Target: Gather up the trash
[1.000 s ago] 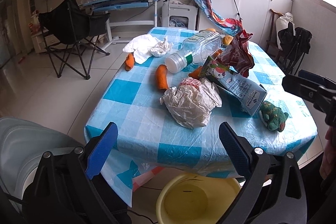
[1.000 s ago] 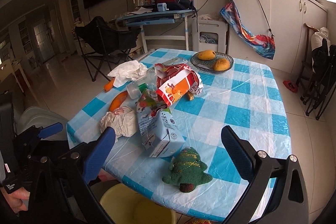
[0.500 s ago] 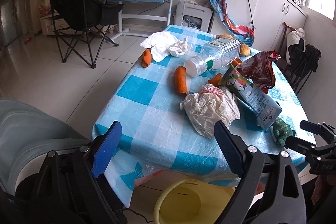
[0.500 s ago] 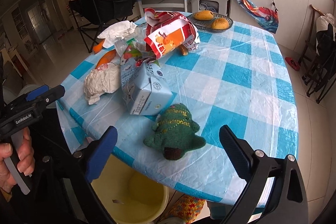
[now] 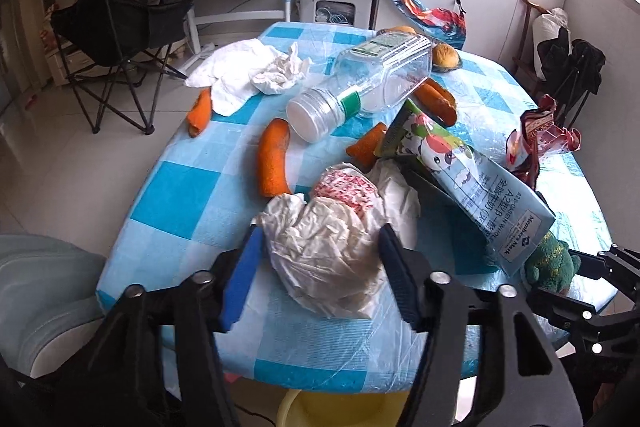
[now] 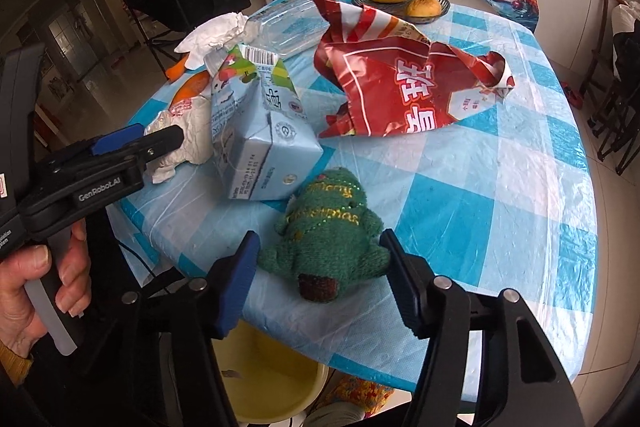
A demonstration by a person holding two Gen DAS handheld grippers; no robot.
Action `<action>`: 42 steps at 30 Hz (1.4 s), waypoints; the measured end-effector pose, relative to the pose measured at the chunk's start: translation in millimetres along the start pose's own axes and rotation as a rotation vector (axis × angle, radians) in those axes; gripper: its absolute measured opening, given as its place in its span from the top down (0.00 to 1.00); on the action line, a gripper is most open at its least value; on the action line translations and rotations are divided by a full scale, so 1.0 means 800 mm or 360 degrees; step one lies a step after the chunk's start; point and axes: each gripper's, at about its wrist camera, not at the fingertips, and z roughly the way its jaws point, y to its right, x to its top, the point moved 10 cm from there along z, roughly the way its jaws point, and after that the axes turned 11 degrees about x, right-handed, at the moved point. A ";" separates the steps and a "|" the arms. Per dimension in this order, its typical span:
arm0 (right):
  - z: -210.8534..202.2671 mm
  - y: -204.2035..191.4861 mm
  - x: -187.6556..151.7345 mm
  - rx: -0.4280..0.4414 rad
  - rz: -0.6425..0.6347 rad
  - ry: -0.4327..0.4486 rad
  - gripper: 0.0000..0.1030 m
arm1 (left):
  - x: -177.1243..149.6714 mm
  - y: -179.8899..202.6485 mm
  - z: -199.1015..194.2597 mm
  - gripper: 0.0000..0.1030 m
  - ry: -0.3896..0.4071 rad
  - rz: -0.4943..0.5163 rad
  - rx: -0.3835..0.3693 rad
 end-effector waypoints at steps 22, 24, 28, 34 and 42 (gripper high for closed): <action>-0.044 -0.058 -0.004 0.0379 0.0061 0.0152 0.77 | -0.021 -0.025 -0.092 0.75 0.0214 -0.0075 -0.0244; -0.045 -0.074 -0.009 0.0437 0.0031 0.0133 0.77 | -0.026 -0.027 -0.098 0.75 0.0217 -0.0070 -0.0244; -0.035 -0.110 -0.034 0.0530 -0.0044 0.0027 0.77 | -0.037 -0.031 -0.109 0.75 0.0222 -0.0046 -0.0234; -0.006 -0.153 -0.084 0.0597 -0.0158 -0.0220 0.71 | -0.053 -0.040 -0.124 0.75 0.0230 -0.0018 -0.0210; -0.023 -0.128 -0.064 0.0516 -0.0063 -0.0052 0.49 | -0.076 -0.046 -0.133 0.75 0.0187 0.0014 -0.0194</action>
